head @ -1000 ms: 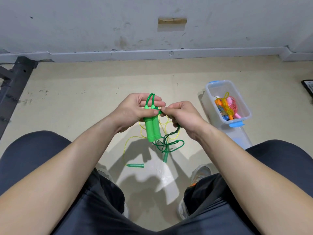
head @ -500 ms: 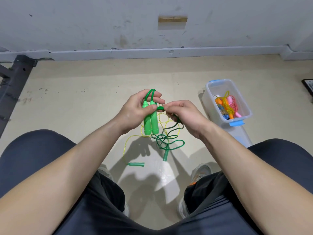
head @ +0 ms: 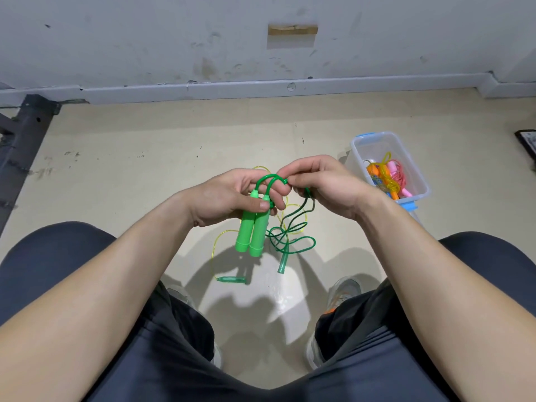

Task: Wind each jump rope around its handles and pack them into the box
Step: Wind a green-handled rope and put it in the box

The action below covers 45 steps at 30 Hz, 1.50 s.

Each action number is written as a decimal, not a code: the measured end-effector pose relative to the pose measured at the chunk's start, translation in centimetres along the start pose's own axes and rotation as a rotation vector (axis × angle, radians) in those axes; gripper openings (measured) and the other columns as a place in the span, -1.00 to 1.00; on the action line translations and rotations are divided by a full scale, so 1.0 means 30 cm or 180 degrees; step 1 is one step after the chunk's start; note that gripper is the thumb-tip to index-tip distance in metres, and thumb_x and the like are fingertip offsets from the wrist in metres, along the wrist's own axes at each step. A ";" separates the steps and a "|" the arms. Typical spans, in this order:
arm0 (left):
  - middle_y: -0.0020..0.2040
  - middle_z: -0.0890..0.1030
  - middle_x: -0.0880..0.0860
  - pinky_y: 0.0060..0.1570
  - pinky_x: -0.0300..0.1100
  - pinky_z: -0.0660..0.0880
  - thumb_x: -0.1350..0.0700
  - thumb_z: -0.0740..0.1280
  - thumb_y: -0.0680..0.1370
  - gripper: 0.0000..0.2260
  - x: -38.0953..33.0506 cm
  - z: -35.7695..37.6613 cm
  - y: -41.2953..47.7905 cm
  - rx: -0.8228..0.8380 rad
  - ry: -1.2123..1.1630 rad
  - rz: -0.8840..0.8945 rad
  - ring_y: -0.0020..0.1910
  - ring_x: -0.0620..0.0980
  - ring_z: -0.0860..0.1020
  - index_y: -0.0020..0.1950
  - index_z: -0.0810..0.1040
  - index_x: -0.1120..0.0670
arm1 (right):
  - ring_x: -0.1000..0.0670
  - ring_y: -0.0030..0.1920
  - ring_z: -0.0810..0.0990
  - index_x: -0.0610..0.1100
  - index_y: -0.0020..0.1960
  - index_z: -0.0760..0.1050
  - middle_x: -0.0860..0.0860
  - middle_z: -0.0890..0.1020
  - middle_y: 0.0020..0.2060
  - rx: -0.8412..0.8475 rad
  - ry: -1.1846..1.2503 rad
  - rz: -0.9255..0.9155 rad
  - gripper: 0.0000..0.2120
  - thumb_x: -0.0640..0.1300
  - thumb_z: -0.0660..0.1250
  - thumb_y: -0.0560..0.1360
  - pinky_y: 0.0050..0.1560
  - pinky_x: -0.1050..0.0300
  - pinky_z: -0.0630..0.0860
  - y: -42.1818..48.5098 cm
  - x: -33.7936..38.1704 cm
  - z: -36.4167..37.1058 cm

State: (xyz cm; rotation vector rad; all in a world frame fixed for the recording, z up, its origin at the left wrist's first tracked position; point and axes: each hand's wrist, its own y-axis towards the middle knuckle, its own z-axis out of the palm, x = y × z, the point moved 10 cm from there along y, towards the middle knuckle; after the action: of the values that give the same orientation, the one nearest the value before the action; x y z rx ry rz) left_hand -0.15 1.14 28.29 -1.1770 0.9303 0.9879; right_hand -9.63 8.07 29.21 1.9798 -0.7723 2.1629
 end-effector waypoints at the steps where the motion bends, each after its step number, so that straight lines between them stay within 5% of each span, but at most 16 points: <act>1: 0.01 0.66 0.02 0.12 -0.02 0.54 0.31 0.34 0.51 -0.69 0.009 0.003 -0.002 0.0033 0.0039 -0.0059 0.02 0.03 0.59 0.24 0.55 0.15 | 0.10 -0.35 0.42 -0.19 -0.06 0.62 0.06 0.63 -0.38 0.0090 -0.0068 0.0035 -0.74 -0.47 0.25 0.53 -0.27 0.25 0.32 -0.004 -0.001 0.011; 6: -0.04 0.66 -0.03 0.13 0.01 0.45 0.27 0.36 0.49 -0.81 0.030 0.019 -0.001 0.0053 0.0152 -0.0202 -0.03 0.01 0.59 0.10 0.59 0.14 | 0.15 -0.29 0.55 -0.18 -0.06 0.62 0.11 0.65 -0.38 0.0198 -0.0621 -0.0043 -0.93 -0.27 0.48 0.47 -0.20 0.33 0.42 -0.023 0.011 0.031; 11: -0.08 0.65 0.00 0.09 -0.05 0.60 0.30 0.37 0.46 -0.78 0.025 0.009 0.008 -0.0237 -0.0146 -0.0147 -0.06 0.01 0.64 0.10 0.58 0.19 | 0.16 -0.34 0.50 -0.11 -0.16 0.63 0.00 0.61 -0.34 -0.0400 -0.0857 -0.0119 -0.90 -0.23 0.46 0.53 -0.22 0.34 0.44 -0.009 0.002 -0.019; 15: -0.06 0.67 0.04 0.15 0.04 0.52 0.28 0.40 0.44 -0.69 0.022 -0.051 0.016 -0.0831 -0.0483 0.0006 -0.05 0.08 0.66 0.18 0.58 0.18 | 0.17 -0.38 0.50 -0.12 -0.14 0.62 -0.02 0.58 -0.34 -0.0949 -0.0945 -0.0101 -0.91 -0.16 0.45 0.54 -0.28 0.32 0.41 -0.009 -0.003 -0.057; 22: -0.12 0.61 0.03 -0.04 -0.02 0.56 0.36 0.37 0.51 -0.82 0.045 -0.075 0.032 -0.1548 -0.0346 -0.0011 -0.20 0.07 0.68 0.01 0.54 0.12 | 0.09 -0.31 0.51 0.01 -0.13 0.60 0.07 0.62 -0.31 -0.1273 -0.1704 -0.0268 -0.90 -0.05 0.40 0.57 -0.27 0.17 0.41 -0.014 0.017 -0.057; 27: -0.08 0.61 0.13 -0.07 -0.10 0.60 0.43 0.26 0.58 -0.83 0.063 -0.067 0.043 -0.1532 -0.0166 -0.0148 -0.21 0.04 0.68 -0.01 0.53 0.19 | 0.07 -0.26 0.54 -0.01 -0.11 0.63 0.12 0.58 -0.33 -0.1358 -0.2051 -0.0273 -0.89 -0.07 0.38 0.58 -0.28 0.23 0.38 -0.016 0.026 -0.059; 33: 0.04 0.63 0.24 -0.04 -0.12 0.61 0.39 0.29 0.58 -0.78 0.070 -0.075 0.027 -0.1627 -0.0207 -0.0242 -0.11 0.11 0.69 0.21 0.56 0.37 | 0.10 -0.38 0.48 -0.02 -0.17 0.63 0.10 0.56 -0.40 -0.1466 -0.1409 -0.0177 -0.86 -0.12 0.41 0.56 -0.27 0.16 0.45 -0.011 -0.001 -0.078; 38: 0.08 0.65 0.16 -0.18 -0.17 0.55 0.34 0.28 0.60 -0.75 0.085 -0.053 0.015 -0.1538 -0.0667 -0.0351 -0.13 0.07 0.69 0.26 0.56 0.23 | 0.18 -0.44 0.47 -0.08 -0.19 0.62 0.13 0.55 -0.49 -0.1411 -0.0578 -0.0019 -0.84 -0.21 0.41 0.57 -0.36 0.33 0.40 -0.018 -0.039 -0.072; 45: -0.05 0.66 0.10 -0.05 0.01 0.56 0.28 0.24 0.64 -0.81 0.121 -0.035 0.005 -0.1638 -0.0823 -0.0502 -0.20 0.06 0.65 0.14 0.60 0.09 | 0.08 -0.35 0.47 -0.12 -0.21 0.60 0.06 0.61 -0.43 -0.1257 0.0250 0.0457 -0.80 -0.25 0.36 0.59 -0.32 0.20 0.37 -0.020 -0.119 -0.044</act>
State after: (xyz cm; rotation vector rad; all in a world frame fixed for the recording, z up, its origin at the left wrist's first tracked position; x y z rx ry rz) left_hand 0.75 0.56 24.67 -1.4776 0.3760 1.2558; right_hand -10.06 10.07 25.93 1.6771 -1.2491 1.9512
